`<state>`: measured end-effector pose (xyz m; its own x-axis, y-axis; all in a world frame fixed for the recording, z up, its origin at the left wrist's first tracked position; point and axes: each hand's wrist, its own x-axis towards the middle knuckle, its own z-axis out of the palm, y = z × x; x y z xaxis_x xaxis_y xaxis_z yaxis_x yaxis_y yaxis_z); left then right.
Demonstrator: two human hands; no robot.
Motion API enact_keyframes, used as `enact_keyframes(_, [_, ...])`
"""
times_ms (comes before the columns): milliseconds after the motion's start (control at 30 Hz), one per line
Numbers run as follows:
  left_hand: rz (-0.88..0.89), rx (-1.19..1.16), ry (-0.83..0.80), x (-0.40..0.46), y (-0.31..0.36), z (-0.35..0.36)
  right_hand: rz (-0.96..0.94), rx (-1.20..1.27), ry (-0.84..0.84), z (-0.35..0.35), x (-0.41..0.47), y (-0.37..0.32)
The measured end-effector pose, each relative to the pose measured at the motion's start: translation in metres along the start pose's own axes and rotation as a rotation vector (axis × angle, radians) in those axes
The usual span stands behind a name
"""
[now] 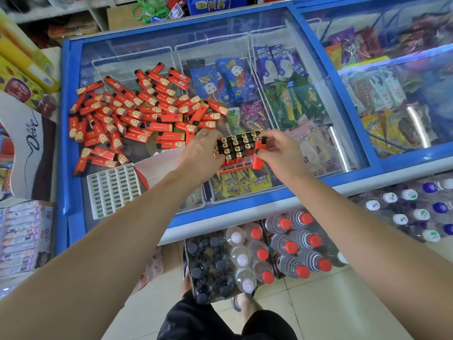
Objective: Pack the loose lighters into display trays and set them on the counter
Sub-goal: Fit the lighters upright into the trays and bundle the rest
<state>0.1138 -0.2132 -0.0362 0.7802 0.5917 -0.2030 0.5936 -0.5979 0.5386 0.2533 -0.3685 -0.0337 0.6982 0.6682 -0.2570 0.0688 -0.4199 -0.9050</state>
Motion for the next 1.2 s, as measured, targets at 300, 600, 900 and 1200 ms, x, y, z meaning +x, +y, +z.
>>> enact_keyframes(300, [-0.005, 0.104, -0.019, -0.001, -0.002, 0.005, -0.391, -0.489, 0.052, 0.009, 0.009, 0.018])
enact_keyframes(600, [0.002, 0.116, -0.026, 0.001, -0.003, 0.006, -0.433, -0.654, 0.052, 0.02, 0.014, 0.036])
enact_keyframes(900, [0.002, 0.102, -0.031, 0.0, -0.003, 0.007, -0.471, -0.719, 0.074, 0.025, 0.014, 0.041])
enact_keyframes(1200, [0.023, 0.117, -0.046, 0.0, -0.005, 0.005, -0.446, -0.805, 0.096, 0.031, 0.008, 0.035])
